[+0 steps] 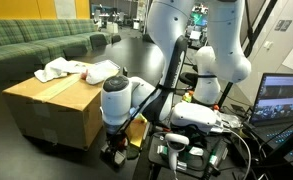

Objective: Put the objects on the box onto the table and the objects on the table on to the box

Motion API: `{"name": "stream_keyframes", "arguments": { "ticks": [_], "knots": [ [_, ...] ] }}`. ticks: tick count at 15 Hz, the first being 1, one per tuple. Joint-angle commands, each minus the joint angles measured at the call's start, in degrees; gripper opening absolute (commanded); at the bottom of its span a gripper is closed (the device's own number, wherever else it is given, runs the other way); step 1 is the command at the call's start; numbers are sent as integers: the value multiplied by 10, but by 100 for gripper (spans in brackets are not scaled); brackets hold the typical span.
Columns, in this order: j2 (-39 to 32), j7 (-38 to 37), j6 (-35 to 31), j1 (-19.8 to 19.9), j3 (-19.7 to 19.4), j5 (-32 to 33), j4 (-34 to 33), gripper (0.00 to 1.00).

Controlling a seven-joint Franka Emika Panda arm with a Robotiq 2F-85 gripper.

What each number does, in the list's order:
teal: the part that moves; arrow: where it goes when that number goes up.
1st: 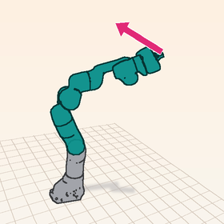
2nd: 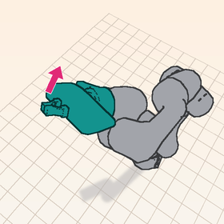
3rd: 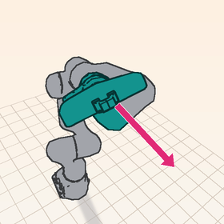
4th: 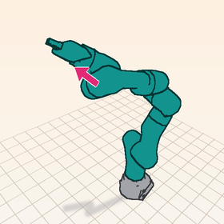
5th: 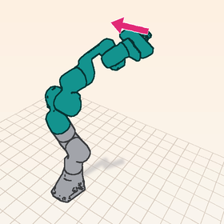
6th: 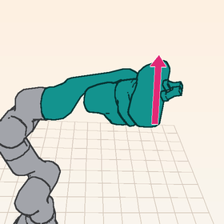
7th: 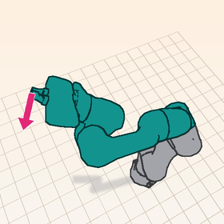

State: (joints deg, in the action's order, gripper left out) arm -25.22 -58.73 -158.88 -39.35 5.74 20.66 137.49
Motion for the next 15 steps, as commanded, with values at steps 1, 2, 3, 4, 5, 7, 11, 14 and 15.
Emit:
{"name": "stream_keyframes", "arguments": {
  "ticks": [1,2,3,4,5,7,11,14,15],
  "knots": [
    [-23,-20,-25,-24,-1,-41,-8,100],
    [-32,-22,-36,-31,-2,-50,-10,100],
    [-42,-25,-51,-39,-6,-57,-13,100],
    [-52,-20,-66,-43,-6,-68,-16,100],
    [-63,-19,-82,-52,-11,-75,-20,100],
    [-80,-6,-113,-58,-12,-99,-25,100],
    [-99,10,-157,-73,-30,-145,-20,100],
    [-96,21,-172,-89,-52,-171,-7,100],
    [-96,25,-175,-95,-59,-178,-5,100]
  ]
}}
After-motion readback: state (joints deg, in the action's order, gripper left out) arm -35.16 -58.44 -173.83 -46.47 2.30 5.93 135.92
